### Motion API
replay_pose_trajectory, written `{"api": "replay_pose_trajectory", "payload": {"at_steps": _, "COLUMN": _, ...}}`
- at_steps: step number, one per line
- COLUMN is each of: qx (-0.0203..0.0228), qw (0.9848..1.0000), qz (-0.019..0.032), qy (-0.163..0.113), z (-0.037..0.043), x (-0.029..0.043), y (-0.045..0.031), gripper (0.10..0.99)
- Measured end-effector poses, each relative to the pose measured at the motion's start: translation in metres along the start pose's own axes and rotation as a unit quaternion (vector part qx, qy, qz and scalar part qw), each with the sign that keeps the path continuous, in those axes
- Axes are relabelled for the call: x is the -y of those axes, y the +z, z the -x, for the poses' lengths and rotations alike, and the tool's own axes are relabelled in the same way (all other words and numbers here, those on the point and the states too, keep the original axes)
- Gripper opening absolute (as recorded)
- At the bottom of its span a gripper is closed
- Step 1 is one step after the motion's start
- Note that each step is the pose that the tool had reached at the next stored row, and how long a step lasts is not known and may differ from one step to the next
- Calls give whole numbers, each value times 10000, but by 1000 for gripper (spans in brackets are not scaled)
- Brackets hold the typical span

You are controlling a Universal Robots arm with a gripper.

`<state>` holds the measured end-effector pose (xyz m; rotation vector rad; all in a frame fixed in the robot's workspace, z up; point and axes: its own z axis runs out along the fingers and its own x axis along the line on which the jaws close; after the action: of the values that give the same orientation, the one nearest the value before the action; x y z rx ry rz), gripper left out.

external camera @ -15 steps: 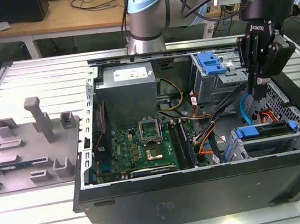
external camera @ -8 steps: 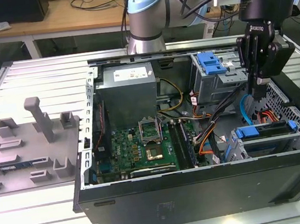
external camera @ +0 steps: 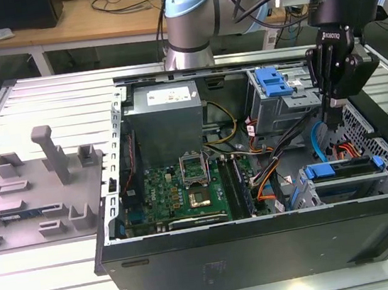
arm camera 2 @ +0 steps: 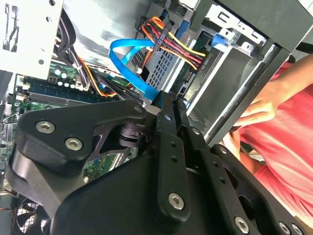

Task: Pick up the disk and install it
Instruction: 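Insert the second disk wire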

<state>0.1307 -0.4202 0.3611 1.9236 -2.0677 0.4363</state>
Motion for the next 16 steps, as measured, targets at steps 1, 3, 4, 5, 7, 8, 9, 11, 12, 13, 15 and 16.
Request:
{"api": "replay_pose_trajectory", "payload": {"at_steps": 1, "qx": 1, "qw": 10000, "qz": 0, "qy": -1, "z": -6, "x": 0, "y": 3, "gripper": 161}}
{"api": "replay_pose_trajectory", "payload": {"at_steps": 3, "qx": 28, "qw": 10000, "qz": 2, "qy": 0, "z": -58, "x": 4, "y": 26, "gripper": 161}}
{"api": "replay_pose_trajectory", "payload": {"at_steps": 4, "qx": 54, "qw": 10000, "qz": 4, "qy": 0, "z": -81, "x": 5, "y": 36, "gripper": 161}}
{"api": "replay_pose_trajectory", "payload": {"at_steps": 5, "qx": 80, "qw": 10000, "qz": 6, "qy": 0, "z": -101, "x": 7, "y": 45, "gripper": 161}}
{"api": "replay_pose_trajectory", "payload": {"at_steps": 7, "qx": 214, "qw": 9998, "qz": 15, "qy": -1, "z": -162, "x": 12, "y": 72, "gripper": 161}}
{"api": "replay_pose_trajectory", "payload": {"at_steps": 8, "qx": 250, "qw": 9997, "qz": 18, "qy": -1, "z": -181, "x": 13, "y": 80, "gripper": 161}}
{"api": "replay_pose_trajectory", "payload": {"at_steps": 9, "qx": 300, "qw": 9995, "qz": 21, "qy": -1, "z": -210, "x": 16, "y": 93, "gripper": 161}}
{"api": "replay_pose_trajectory", "payload": {"at_steps": 11, "qx": 379, "qw": 9993, "qz": 27, "qy": -1, "z": -249, "x": 20, "y": 110, "gripper": 161}}
{"api": "replay_pose_trajectory", "payload": {"at_steps": 12, "qx": 429, "qw": 9991, "qz": 30, "qy": -1, "z": -271, "x": 23, "y": 121, "gripper": 161}}
{"api": "replay_pose_trajectory", "payload": {"at_steps": 13, "qx": 465, "qw": 9989, "qz": 33, "qy": -2, "z": -288, "x": 25, "y": 128, "gripper": 161}}
{"api": "replay_pose_trajectory", "payload": {"at_steps": 15, "qx": 546, "qw": 9985, "qz": 39, "qy": -1, "z": -324, "x": 30, "y": 144, "gripper": 161}}
{"api": "replay_pose_trajectory", "payload": {"at_steps": 16, "qx": 597, "qw": 9982, "qz": 43, "qy": -1, "z": -346, "x": 32, "y": 154, "gripper": 161}}
